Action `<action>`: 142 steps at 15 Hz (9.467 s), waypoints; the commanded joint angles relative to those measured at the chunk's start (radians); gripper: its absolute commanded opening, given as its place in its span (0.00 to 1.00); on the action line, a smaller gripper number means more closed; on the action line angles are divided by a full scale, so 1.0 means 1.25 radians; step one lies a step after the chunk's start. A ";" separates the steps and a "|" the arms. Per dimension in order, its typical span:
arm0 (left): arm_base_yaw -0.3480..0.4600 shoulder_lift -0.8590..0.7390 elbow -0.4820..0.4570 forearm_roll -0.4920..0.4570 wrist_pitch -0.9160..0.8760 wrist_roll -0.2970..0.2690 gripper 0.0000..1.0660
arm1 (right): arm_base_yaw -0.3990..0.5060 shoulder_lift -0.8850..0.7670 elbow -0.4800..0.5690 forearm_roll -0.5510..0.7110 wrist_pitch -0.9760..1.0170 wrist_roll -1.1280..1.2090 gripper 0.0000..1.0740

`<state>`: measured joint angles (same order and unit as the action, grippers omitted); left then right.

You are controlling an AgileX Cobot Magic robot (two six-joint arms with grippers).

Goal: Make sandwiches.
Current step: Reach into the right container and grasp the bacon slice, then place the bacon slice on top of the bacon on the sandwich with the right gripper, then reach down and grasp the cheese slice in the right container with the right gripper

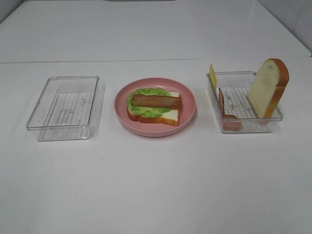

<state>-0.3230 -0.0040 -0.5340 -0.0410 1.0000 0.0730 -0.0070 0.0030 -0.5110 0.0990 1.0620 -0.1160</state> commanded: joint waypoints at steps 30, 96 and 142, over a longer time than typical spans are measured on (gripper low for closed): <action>-0.002 -0.019 0.022 -0.023 0.034 0.014 0.69 | 0.184 1.571 -0.926 0.057 0.127 0.030 0.57; -0.002 -0.018 0.022 -0.025 0.034 0.014 0.69 | 0.242 1.872 -1.049 0.910 -0.083 -0.273 0.00; -0.002 -0.018 0.022 -0.026 0.034 0.014 0.69 | 0.217 1.771 -1.217 -0.026 0.088 0.138 0.60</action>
<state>-0.3230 -0.0050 -0.5090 -0.0640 1.0440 0.0880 0.2670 2.2080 -2.0280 0.0730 1.1760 0.0480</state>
